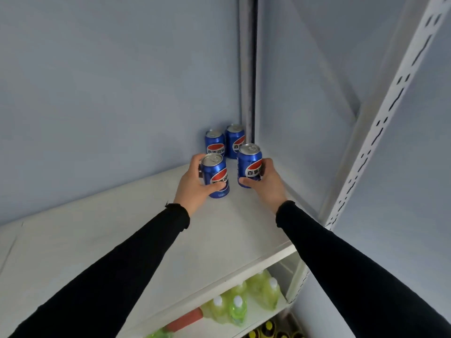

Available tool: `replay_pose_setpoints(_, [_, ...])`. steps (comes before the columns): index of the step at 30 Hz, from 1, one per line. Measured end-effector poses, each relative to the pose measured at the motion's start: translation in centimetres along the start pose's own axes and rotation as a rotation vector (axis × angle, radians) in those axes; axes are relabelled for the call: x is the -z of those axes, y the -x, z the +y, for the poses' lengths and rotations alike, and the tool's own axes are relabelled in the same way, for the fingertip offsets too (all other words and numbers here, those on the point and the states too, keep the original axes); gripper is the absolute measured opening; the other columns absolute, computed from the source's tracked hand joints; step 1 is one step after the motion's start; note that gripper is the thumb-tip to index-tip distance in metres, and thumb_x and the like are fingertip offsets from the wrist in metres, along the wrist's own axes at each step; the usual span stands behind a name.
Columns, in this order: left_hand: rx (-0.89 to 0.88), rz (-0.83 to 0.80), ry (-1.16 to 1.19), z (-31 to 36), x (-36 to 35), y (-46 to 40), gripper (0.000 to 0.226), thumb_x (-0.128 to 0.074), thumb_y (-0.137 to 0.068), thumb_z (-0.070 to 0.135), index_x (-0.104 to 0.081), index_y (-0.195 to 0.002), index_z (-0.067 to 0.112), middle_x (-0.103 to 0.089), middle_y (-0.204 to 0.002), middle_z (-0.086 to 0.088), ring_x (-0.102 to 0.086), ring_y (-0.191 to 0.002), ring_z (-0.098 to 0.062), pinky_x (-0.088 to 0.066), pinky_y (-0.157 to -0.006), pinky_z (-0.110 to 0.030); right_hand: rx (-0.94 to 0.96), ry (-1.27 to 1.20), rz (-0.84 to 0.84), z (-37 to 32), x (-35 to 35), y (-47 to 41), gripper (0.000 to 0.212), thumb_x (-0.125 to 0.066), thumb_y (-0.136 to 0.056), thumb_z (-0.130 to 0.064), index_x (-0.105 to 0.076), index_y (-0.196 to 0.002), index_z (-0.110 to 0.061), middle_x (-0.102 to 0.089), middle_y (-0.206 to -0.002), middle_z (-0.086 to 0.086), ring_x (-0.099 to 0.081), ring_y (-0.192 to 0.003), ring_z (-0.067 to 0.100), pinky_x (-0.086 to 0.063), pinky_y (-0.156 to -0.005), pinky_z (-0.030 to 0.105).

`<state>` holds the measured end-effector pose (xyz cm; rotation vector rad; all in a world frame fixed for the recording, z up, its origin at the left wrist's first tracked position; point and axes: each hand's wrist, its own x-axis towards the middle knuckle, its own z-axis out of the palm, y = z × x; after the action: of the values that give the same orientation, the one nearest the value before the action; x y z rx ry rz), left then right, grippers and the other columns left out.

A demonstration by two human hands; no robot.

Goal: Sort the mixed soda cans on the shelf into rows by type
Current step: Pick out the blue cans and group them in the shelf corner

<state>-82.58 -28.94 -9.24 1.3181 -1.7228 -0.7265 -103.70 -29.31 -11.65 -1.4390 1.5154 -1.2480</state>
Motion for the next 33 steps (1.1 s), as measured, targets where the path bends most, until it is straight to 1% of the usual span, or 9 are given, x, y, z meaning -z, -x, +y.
replay_pose_setpoints(7, [0.029,-0.005,-0.036,-0.6,-2.7,-5.1,0.076,-0.087,-0.076,0.012,-0.043,-0.136,0.023,-0.061,-0.128,0.003,-0.058,-0.102,0.002,-0.047,-0.080,-0.005,0.060,0.029,-0.045,1.7,-1.0,-6.0,0.057,-0.086,-0.075,-0.022,-0.048,-0.117,-0.019,-0.066,-0.118,-0.001,-0.064,-0.104,0.016,-0.052,-0.090,0.032])
replay_pose_setpoints(10, [0.038,0.041,-0.069,-1.5,-3.1,-6.7,0.079,-0.087,-0.074,0.014,-0.043,-0.138,0.023,-0.055,-0.133,-0.002,-0.058,-0.114,-0.015,-0.049,-0.096,-0.022,0.072,0.045,-0.051,2.4,-1.2,-7.7,0.057,-0.087,-0.074,-0.027,-0.049,-0.117,-0.018,-0.066,-0.118,-0.001,-0.064,-0.103,0.016,-0.053,-0.091,0.035])
replay_pose_setpoints(13, [0.046,0.046,-0.092,-2.1,-3.3,-7.4,0.080,-0.087,-0.075,0.014,-0.042,-0.141,0.025,-0.055,-0.134,-0.001,-0.057,-0.119,-0.019,-0.050,-0.103,-0.038,0.081,0.046,-0.059,2.7,-1.4,-8.7,0.060,-0.087,-0.072,-0.027,-0.051,-0.119,-0.019,-0.067,-0.118,-0.001,-0.065,-0.105,0.018,-0.054,-0.094,0.040])
replay_pose_setpoints(16, [0.042,0.040,-0.082,-2.2,-3.4,-7.6,0.082,-0.086,-0.076,0.012,-0.039,-0.141,0.027,-0.055,-0.136,0.001,-0.058,-0.118,-0.017,-0.052,-0.101,-0.034,0.094,0.049,-0.068,2.7,-1.7,-9.1,0.062,-0.087,-0.073,-0.027,-0.050,-0.122,-0.019,-0.066,-0.122,0.000,-0.064,-0.109,0.019,-0.053,-0.096,0.038])
replay_pose_setpoints(20, [0.044,0.036,-0.075,-1.8,-3.6,-7.8,0.086,-0.086,-0.076,0.011,-0.036,-0.144,0.027,-0.056,-0.135,0.005,-0.058,-0.111,-0.008,-0.049,-0.090,-0.013,0.098,0.057,-0.052,2.8,-1.9,-9.1,0.062,-0.087,-0.074,-0.026,-0.049,-0.123,-0.018,-0.065,-0.124,0.001,-0.063,-0.112,0.019,-0.052,-0.095,0.036])
replay_pose_setpoints(25, [0.052,0.042,-0.068,-1.6,-3.9,-7.6,0.088,-0.087,-0.075,0.010,-0.035,-0.145,0.026,-0.056,-0.137,0.003,-0.057,-0.118,-0.013,-0.050,-0.102,-0.029,0.076,0.083,-0.042,2.5,-2.1,-8.9,0.064,-0.087,-0.073,-0.026,-0.050,-0.125,-0.017,-0.065,-0.124,0.003,-0.063,-0.113,0.021,-0.052,-0.098,0.041])
replay_pose_setpoints(27, [0.051,0.036,-0.064,-1.2,-3.8,-7.3,0.090,-0.087,-0.075,0.010,-0.034,-0.146,0.025,-0.055,-0.136,0.003,-0.057,-0.118,-0.014,-0.051,-0.102,-0.032,0.063,0.118,-0.059,2.2,-2.0,-8.6,0.068,-0.087,-0.073,-0.026,-0.051,-0.130,-0.015,-0.063,-0.128,0.005,-0.061,-0.118,0.024,-0.049,-0.099,0.036])
replay_pose_setpoints(30, [0.072,0.015,-0.050,-0.8,-3.3,-6.1,0.097,-0.084,-0.078,0.007,-0.025,-0.152,0.026,-0.051,-0.132,0.007,-0.054,-0.117,-0.011,-0.048,-0.097,-0.027,0.072,0.168,-0.057,1.9,-1.4,-7.1,0.080,-0.085,-0.076,-0.026,-0.043,-0.143,-0.013,-0.054,-0.139,0.010,-0.050,-0.129,0.026,-0.037,-0.102,0.032])
replay_pose_setpoints(33, [0.093,0.027,-0.153,-1.1,-1.8,-4.0,0.093,-0.081,-0.083,0.017,-0.022,-0.155,0.024,-0.048,-0.140,0.001,-0.049,-0.125,-0.014,-0.041,-0.101,-0.029,0.122,0.214,0.062,1.5,-0.9,-4.3,0.072,-0.083,-0.079,-0.028,-0.044,-0.139,-0.016,-0.052,-0.135,0.006,-0.047,-0.125,0.022,-0.042,-0.105,0.037])
